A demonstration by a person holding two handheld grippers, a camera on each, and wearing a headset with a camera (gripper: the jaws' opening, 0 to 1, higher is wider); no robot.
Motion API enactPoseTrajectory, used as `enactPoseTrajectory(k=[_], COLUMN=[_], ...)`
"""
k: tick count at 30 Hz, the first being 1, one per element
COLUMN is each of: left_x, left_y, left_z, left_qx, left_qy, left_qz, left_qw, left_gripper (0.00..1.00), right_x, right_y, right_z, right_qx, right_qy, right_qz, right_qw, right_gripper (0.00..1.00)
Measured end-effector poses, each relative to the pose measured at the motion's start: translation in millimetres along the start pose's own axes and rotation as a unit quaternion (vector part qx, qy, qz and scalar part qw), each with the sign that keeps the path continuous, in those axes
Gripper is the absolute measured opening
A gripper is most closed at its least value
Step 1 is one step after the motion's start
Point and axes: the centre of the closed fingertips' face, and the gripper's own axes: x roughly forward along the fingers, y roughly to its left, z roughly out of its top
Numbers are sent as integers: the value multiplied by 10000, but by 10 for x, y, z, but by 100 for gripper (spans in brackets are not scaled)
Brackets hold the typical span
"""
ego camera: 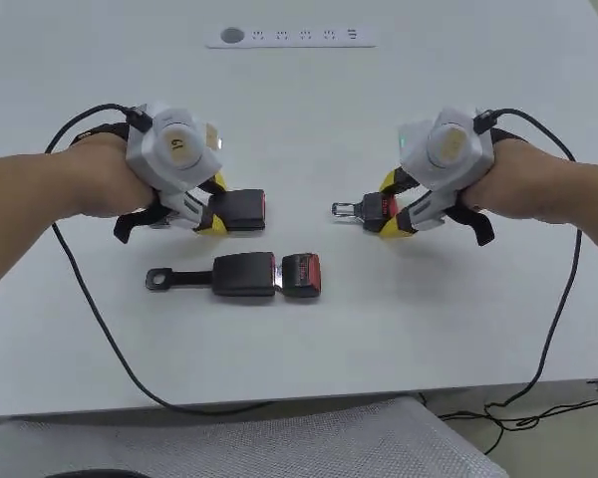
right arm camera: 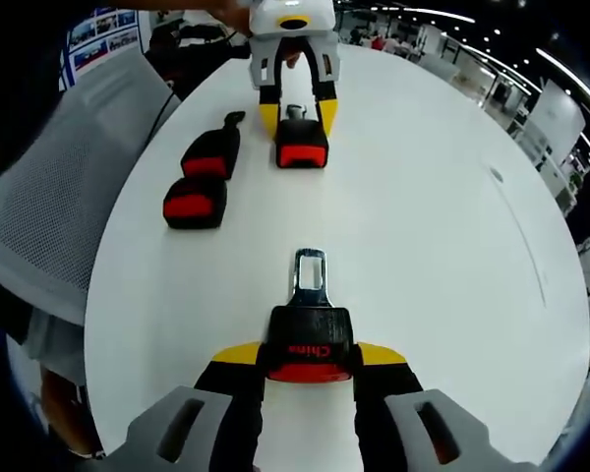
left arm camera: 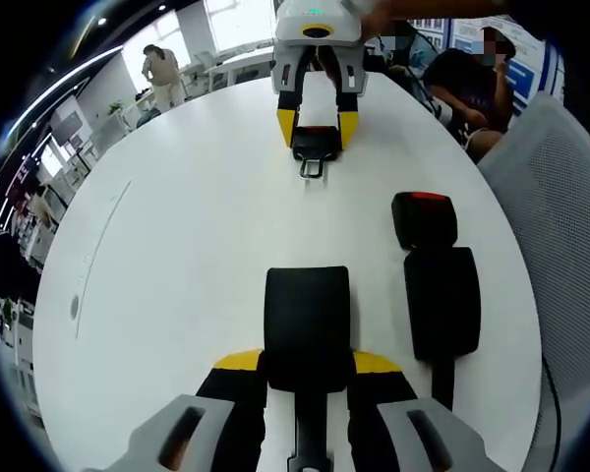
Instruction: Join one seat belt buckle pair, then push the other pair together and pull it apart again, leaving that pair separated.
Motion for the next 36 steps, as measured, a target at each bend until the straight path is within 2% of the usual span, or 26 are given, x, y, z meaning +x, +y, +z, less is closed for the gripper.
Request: enactPoseTrajectory(k=[4,12,14,16,17,18,20,22,25,28,30,31,32,34,36], left_x=[-6,8,13,10,5,-5,-25,-87,-208,-306,-424,-461,-470,-515,-629], left_y=[-1,37,55,59,55,36,17,28,61,37,-4,-19,-24,-54,-103], left_z=[2,-20,-37,-45,-49,-56,-22,-4,32,32,31,-18,-36,-107,-121], left_qx=[-24,-109,-176,-168,-119,-11,-138,-150,-258,-507,-437,-573,-621,-766,-969], left_qy=[-18,-72,-56,-40,-20,25,-99,-142,-285,-474,-549,-558,-566,-675,-883], left_qz=[30,77,103,127,140,146,126,180,353,487,648,706,720,837,993], left_qw=[10000,9999,9998,9998,9998,9999,9998,9996,9986,9964,9954,9943,9939,9912,9864], left_gripper=[32,32,32,33,33,34,37,39,43,46,53,56,57,62,63], right_x=[-47,-83,-58,-93,-126,-141,-147,-178,-237,-276,-334,-332,-367,-439,-488], right_y=[-11,-58,-80,-76,-74,-56,-73,-53,-48,44,75,74,71,113,135], right_z=[-95,-87,-142,-99,-60,-36,-60,-19,77,148,228,216,239,270,275], right_qx=[54,11,37,139,226,281,334,411,772,744,765,828,944,1017,1114], right_qy=[100,205,206,197,139,85,54,13,-235,-310,-465,-525,-639,-732,-819], right_qz=[-67,-254,-287,-385,-472,-455,-436,-517,-676,-768,-1008,-1070,-1238,-1383,-1553], right_qw=[9999,9995,9994,9990,9985,9985,9985,9978,9944,9938,9909,9894,9857,9824,9782], right_gripper=[32,38,38,40,42,44,42,43,51,55,56,57,60,63,70])
